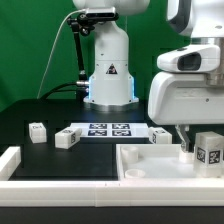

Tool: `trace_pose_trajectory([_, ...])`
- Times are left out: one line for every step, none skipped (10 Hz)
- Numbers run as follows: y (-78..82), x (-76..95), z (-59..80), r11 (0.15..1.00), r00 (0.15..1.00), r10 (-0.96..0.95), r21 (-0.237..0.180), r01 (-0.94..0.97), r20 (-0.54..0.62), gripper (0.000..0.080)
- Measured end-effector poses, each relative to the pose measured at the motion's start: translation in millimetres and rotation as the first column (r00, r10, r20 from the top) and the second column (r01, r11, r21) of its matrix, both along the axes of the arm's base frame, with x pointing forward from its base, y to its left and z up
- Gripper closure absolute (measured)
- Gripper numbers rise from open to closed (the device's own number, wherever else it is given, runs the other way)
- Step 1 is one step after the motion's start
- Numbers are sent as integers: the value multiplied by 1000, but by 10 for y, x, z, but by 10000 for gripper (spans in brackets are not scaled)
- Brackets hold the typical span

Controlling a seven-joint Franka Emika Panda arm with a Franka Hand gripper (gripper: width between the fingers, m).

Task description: Assemble one leg

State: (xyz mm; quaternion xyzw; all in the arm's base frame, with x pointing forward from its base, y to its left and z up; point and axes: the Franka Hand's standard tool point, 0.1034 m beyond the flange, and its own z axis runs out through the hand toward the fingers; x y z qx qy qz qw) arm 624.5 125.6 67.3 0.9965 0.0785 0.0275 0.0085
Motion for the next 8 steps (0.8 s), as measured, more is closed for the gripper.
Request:
trace_pose_trajectory([-20, 6, 4, 996, 996, 84, -12, -84, 0, 151])
trace_pose_trajectory([-41, 8, 1, 991, 991, 135, -19, -135, -2, 151])
trace_pose_trajectory([-40, 7, 0, 994, 994, 106, -17, -106, -1, 151])
trace_pose_trajectory([-44, 8, 0, 994, 994, 105, -18, -105, -1, 243])
trace_pose_trajectory([-45, 8, 0, 996, 996, 92, -17, -92, -1, 243])
trace_pose_trajectory([-59, 10, -3, 997, 998, 70, -16, -70, -1, 444])
trace_pose_trajectory([-102, 17, -4, 998, 998, 67, -16, -67, -1, 509])
trace_pose_trajectory([-112, 18, -5, 998, 998, 55, -16, -55, -1, 509])
